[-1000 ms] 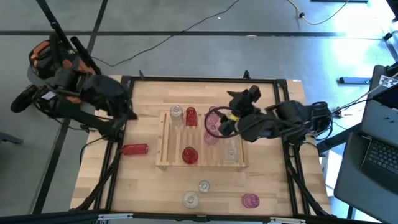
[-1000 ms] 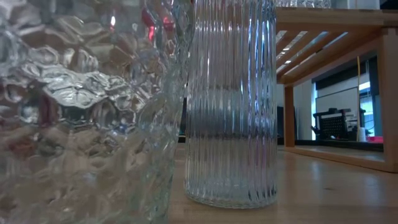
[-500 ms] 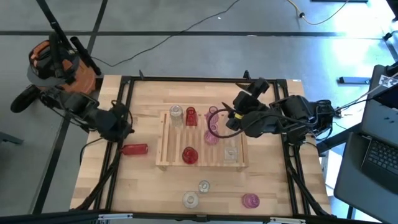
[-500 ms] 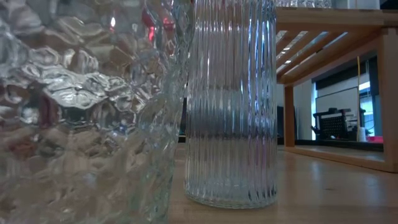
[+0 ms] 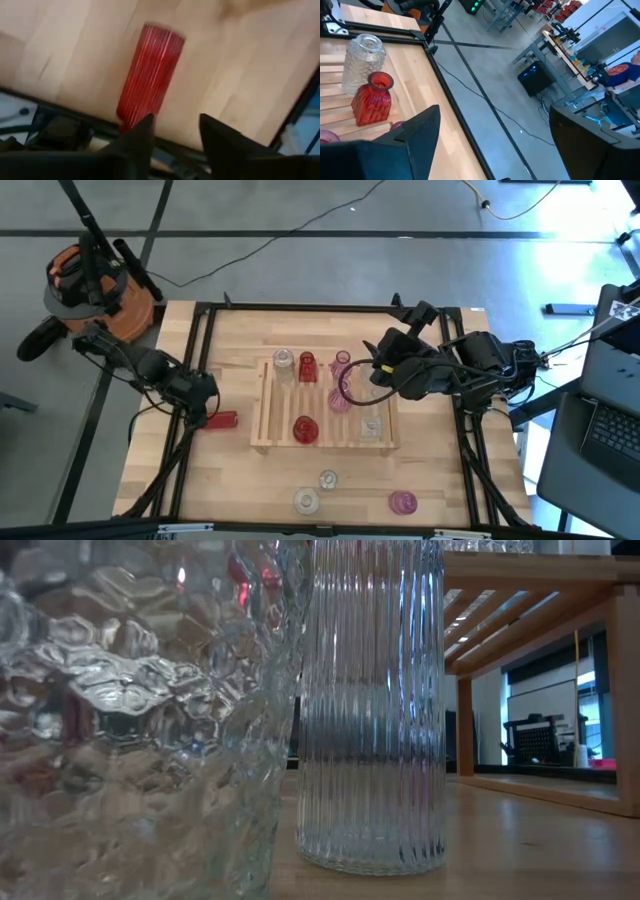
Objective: Sort vases onto shelf
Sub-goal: Put the red vase on the shelf aligned with the other red vase
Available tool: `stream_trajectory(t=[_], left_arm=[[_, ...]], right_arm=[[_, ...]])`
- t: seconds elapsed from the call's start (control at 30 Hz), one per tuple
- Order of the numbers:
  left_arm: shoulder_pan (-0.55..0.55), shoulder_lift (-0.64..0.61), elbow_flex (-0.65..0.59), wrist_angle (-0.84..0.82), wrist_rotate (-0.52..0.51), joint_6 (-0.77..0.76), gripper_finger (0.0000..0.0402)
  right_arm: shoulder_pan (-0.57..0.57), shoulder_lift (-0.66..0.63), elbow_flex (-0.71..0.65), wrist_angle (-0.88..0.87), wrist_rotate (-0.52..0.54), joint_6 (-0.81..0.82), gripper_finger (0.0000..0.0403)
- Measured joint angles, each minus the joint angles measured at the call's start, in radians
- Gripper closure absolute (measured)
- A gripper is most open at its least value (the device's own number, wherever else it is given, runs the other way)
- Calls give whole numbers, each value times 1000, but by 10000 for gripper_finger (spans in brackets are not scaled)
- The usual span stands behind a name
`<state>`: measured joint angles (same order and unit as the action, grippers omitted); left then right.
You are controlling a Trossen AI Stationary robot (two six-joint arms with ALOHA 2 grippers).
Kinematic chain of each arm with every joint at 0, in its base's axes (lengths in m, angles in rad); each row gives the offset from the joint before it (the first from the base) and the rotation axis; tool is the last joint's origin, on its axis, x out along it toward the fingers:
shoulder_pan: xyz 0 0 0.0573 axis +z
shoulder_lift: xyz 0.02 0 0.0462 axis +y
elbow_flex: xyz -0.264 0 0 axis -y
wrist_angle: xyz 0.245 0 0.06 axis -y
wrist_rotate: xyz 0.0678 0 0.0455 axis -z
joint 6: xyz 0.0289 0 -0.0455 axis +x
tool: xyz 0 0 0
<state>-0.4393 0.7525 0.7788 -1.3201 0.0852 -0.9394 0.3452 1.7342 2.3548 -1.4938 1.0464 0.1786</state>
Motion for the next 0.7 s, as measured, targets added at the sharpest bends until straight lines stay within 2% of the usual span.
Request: stream_trajectory(t=[0.1, 0.2, 0.4, 0.7], left_arm=[[0, 2, -51, 9, 18, 10, 202], [0, 14, -43, 68, 10, 36, 175], [-9, 82, -45, 53, 10, 57, 169], [4, 284, -43, 60, -19, 84, 171]], right_arm=[[0, -5, 0, 0, -2, 14, 84], [1, -11, 0, 1, -10, 34, 84], [1, -11, 0, 3, -12, 71, 84], [1, -11, 0, 20, -18, 114, 84]])
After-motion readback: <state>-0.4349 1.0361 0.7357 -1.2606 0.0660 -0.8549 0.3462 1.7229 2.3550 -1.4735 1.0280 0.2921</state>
